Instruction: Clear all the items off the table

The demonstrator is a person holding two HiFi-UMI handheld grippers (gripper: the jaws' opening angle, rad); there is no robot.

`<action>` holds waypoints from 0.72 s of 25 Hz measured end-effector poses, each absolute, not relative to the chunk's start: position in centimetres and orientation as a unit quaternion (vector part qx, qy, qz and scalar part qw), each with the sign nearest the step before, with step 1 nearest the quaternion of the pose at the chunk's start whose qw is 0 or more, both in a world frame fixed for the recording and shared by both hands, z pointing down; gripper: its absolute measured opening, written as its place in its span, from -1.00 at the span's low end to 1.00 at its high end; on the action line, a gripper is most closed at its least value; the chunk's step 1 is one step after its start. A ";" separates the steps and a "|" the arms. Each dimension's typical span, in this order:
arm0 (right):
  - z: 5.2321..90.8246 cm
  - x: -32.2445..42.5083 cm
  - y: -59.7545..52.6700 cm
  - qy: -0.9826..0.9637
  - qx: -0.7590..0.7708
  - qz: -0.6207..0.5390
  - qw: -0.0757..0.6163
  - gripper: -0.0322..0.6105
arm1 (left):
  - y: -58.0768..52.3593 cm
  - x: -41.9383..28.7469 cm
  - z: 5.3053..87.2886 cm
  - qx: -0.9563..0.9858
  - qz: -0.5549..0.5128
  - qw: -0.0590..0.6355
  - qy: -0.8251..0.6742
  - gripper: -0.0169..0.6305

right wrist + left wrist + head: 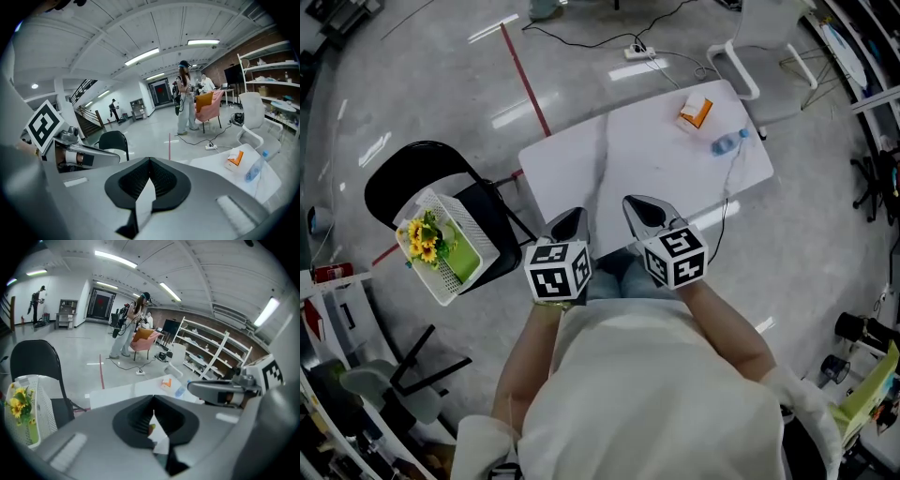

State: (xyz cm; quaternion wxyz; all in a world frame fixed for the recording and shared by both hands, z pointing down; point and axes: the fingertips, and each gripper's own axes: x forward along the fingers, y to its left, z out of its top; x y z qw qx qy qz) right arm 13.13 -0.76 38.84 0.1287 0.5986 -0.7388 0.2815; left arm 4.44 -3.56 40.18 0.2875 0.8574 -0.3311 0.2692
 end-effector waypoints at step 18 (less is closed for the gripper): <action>38.4 13.0 2.1 -0.693 0.651 0.290 0.108 -0.90 | -1.7 3.9 40.3 0.874 0.270 0.286 -0.285 -0.92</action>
